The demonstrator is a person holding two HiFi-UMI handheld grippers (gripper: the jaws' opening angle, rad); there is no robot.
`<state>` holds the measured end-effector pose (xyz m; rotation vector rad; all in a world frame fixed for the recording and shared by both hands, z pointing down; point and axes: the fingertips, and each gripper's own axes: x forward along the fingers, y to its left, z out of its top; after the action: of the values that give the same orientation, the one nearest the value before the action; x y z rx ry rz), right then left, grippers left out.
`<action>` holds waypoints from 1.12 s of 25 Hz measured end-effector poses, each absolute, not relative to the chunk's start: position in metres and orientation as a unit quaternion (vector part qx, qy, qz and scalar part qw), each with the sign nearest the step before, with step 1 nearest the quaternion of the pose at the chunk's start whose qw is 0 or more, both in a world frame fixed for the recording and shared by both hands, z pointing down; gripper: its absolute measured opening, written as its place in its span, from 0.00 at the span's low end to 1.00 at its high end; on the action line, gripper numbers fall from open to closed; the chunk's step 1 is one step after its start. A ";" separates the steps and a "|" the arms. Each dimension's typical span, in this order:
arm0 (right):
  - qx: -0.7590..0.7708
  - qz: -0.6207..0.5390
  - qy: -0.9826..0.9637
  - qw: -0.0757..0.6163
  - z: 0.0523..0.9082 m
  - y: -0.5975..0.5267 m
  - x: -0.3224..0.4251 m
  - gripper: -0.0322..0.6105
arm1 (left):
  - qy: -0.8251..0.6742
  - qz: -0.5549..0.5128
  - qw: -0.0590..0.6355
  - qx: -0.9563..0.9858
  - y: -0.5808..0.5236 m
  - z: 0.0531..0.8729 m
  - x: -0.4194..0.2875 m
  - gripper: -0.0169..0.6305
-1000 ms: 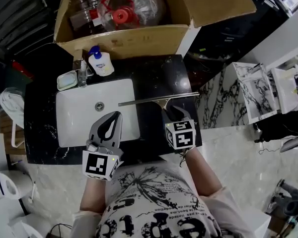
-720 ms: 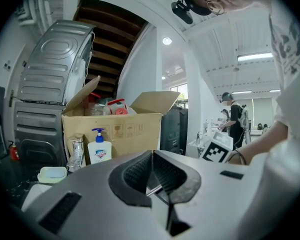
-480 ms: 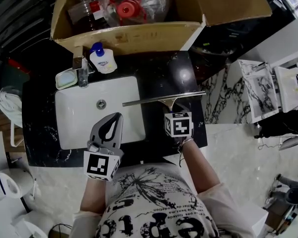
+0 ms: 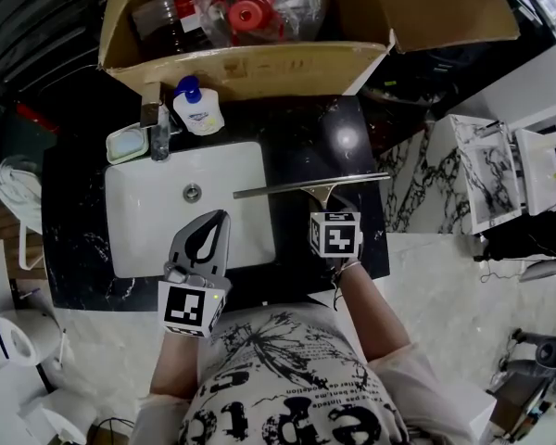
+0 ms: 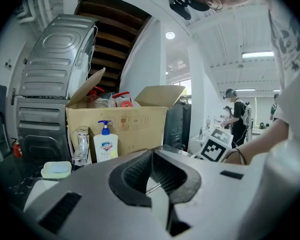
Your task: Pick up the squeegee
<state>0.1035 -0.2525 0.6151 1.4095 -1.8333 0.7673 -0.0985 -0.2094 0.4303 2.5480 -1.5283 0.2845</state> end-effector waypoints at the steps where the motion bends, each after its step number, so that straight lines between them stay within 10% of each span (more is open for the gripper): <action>1: 0.542 0.295 -0.706 0.346 0.615 -0.252 0.104 0.28 | -0.510 0.095 0.078 0.851 -0.209 0.431 -0.098 0.05; 28: 0.563 0.059 -0.820 0.080 0.403 -0.250 0.081 0.25 | -0.568 0.060 0.010 0.821 -0.197 0.373 -0.133 0.05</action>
<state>0.0812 -0.2503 0.4033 1.6839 -2.4536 0.1755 -0.1331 -0.1965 0.3734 2.5626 -1.7727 0.1870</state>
